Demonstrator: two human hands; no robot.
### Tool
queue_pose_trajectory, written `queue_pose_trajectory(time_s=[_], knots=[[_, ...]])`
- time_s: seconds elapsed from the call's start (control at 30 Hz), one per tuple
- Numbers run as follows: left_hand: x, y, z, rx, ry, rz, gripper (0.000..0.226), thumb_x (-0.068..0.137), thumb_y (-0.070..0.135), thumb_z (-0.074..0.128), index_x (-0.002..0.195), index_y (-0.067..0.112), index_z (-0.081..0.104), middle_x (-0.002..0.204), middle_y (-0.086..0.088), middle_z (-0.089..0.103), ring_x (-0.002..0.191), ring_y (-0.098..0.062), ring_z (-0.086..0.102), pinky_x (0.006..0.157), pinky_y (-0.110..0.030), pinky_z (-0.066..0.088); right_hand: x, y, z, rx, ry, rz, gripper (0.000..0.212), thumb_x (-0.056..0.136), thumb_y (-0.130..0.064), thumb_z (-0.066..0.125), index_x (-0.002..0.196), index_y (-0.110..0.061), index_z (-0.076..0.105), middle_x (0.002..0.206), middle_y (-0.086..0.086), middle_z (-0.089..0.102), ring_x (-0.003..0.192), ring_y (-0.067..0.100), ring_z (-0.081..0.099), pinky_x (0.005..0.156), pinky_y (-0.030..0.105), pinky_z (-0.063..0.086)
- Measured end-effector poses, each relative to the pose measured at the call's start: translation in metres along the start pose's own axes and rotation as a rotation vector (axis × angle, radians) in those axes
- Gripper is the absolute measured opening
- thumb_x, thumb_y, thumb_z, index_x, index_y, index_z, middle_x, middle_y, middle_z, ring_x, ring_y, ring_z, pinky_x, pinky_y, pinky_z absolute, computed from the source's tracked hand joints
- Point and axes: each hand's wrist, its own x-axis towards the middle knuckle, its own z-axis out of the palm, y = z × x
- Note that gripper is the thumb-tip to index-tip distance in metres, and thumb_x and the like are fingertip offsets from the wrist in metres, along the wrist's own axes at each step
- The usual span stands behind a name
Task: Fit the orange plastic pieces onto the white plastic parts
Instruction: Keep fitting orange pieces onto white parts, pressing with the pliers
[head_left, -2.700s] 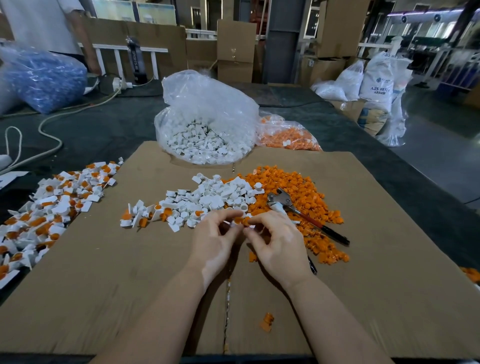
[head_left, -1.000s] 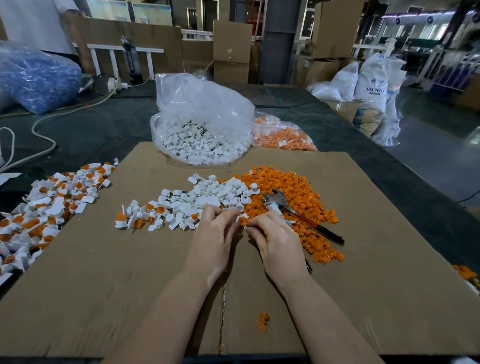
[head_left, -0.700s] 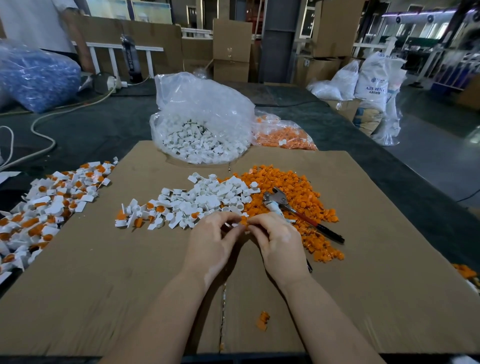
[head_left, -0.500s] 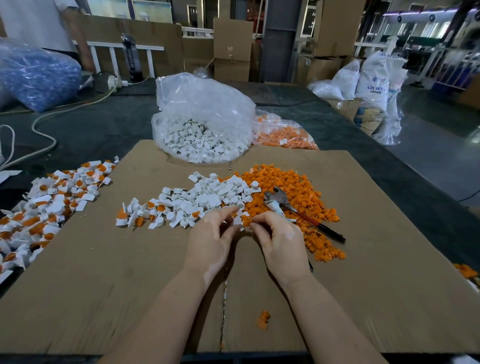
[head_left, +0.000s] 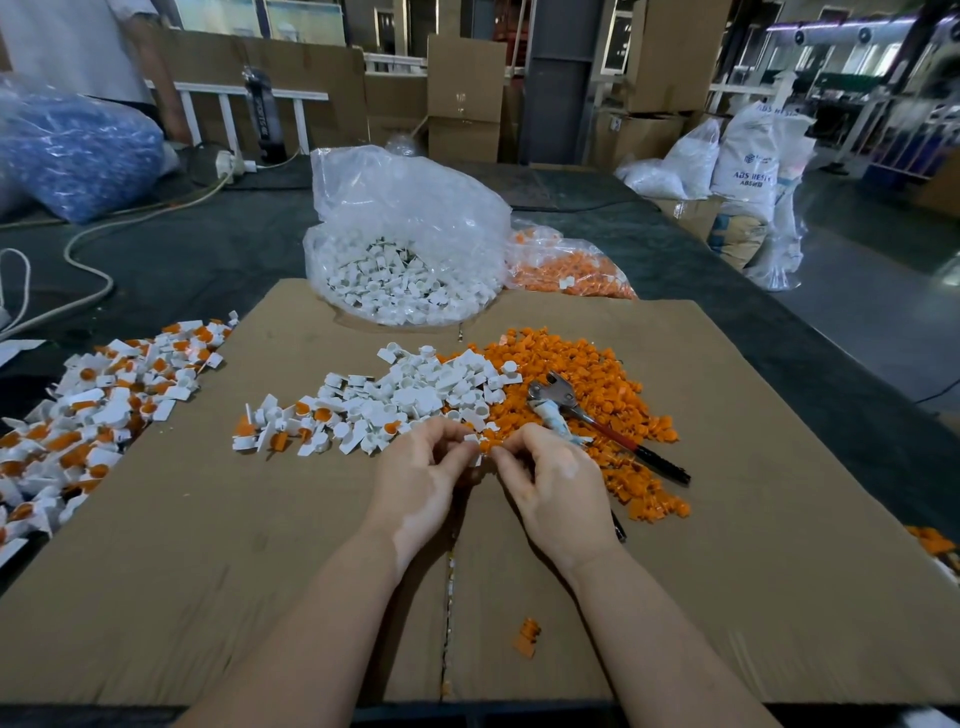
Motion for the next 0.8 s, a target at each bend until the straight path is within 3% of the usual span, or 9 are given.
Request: queue_pose_trajectory(time_s=[0.17, 0.3, 0.43, 0.6, 0.7, 0.8], knots=[[-0.0033, 0.0036, -0.0012, -0.128, -0.037, -0.051, 0.004, 0.088, 0.009, 0.060, 0.090, 0.007, 0.063, 0.072, -0.007, 0.064, 0.063, -0.013, 0.065, 0.058, -0.013, 0.049, -0.0002, -0.0029, 0.0003, -0.065, 0.028, -0.028, 0.020, 0.082, -0.013, 0.068, 0.068, -0.010, 0.054, 0.061, -0.007, 0.045, 0.056, 0.013, 0.042, 0.051, 0.026, 0.035], [-0.0034, 0.0032, -0.0009, -0.059, -0.042, -0.022, 0.005, 0.087, 0.010, 0.062, 0.084, 0.012, 0.065, 0.069, -0.003, 0.064, 0.069, -0.017, 0.064, 0.066, -0.020, 0.049, -0.0006, -0.0027, 0.0005, -0.059, 0.010, -0.043, 0.022, 0.079, -0.008, 0.068, 0.065, -0.007, 0.051, 0.059, 0.001, 0.049, 0.055, 0.018, 0.044, 0.049, 0.029, 0.036], [-0.0047, 0.0046, 0.0003, 0.038, -0.056, 0.036, 0.006, 0.087, 0.010, 0.062, 0.083, 0.012, 0.066, 0.069, -0.004, 0.066, 0.066, -0.012, 0.060, 0.061, -0.012, 0.043, -0.0010, -0.0011, 0.0019, -0.041, -0.021, -0.058, 0.022, 0.080, -0.007, 0.067, 0.065, -0.004, 0.051, 0.059, 0.004, 0.051, 0.056, 0.022, 0.047, 0.050, 0.034, 0.039], [-0.0053, 0.0036, -0.0003, 0.075, -0.055, 0.061, 0.007, 0.088, 0.009, 0.060, 0.084, 0.010, 0.065, 0.069, -0.005, 0.065, 0.063, -0.010, 0.058, 0.059, -0.010, 0.042, -0.0010, 0.0009, 0.0021, -0.003, -0.048, -0.043, 0.019, 0.083, -0.011, 0.066, 0.069, -0.005, 0.054, 0.062, -0.003, 0.049, 0.059, 0.016, 0.046, 0.055, 0.026, 0.035], [-0.0028, 0.0024, -0.0006, 0.045, -0.008, 0.033, 0.007, 0.090, 0.011, 0.059, 0.089, 0.009, 0.065, 0.074, -0.005, 0.065, 0.067, -0.013, 0.062, 0.062, -0.012, 0.044, 0.0000, 0.0006, 0.0009, 0.059, -0.066, -0.033, 0.016, 0.085, -0.018, 0.066, 0.075, -0.005, 0.061, 0.069, 0.001, 0.060, 0.067, 0.017, 0.053, 0.060, 0.029, 0.042], [-0.0009, 0.0020, -0.0006, -0.037, 0.002, -0.017, 0.008, 0.091, 0.010, 0.057, 0.094, 0.007, 0.064, 0.081, -0.009, 0.065, 0.070, -0.019, 0.064, 0.063, -0.016, 0.048, -0.0004, -0.0010, -0.0010, 0.124, -0.027, -0.021, 0.013, 0.082, -0.019, 0.070, 0.080, -0.008, 0.063, 0.071, -0.005, 0.058, 0.067, 0.010, 0.052, 0.061, 0.027, 0.045]])
